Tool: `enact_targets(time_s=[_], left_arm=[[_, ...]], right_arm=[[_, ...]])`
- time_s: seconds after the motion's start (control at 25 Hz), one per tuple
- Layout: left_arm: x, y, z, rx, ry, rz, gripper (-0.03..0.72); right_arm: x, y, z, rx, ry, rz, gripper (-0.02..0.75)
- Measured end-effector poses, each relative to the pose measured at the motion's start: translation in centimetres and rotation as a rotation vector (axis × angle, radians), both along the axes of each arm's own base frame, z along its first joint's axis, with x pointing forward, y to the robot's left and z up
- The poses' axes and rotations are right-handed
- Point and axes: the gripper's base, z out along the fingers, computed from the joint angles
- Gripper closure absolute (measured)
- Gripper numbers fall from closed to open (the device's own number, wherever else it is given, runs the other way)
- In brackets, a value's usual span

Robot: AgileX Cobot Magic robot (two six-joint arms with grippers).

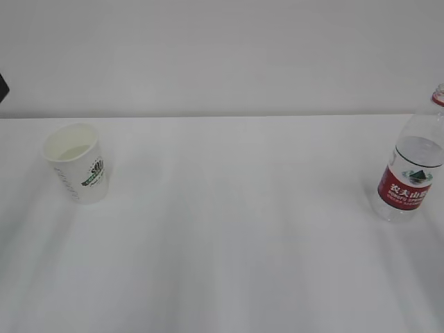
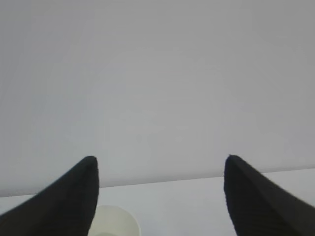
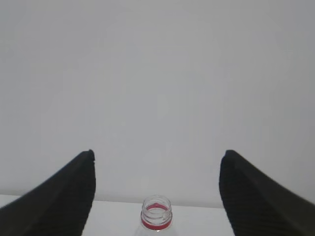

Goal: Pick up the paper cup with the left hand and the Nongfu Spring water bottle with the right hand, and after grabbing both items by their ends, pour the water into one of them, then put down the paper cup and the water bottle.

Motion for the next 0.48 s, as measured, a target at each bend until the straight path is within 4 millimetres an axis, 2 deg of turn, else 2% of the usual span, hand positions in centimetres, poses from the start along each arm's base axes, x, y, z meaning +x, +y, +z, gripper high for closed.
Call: enact_targets(time_s=[0.48], left_arm=[[-3.4,1.0,1.2,0.052,0.059,0.006,0.109]], right_arm=[[-2.9,-0.2,1.0,0.003,-0.020,-0.012,0.149]])
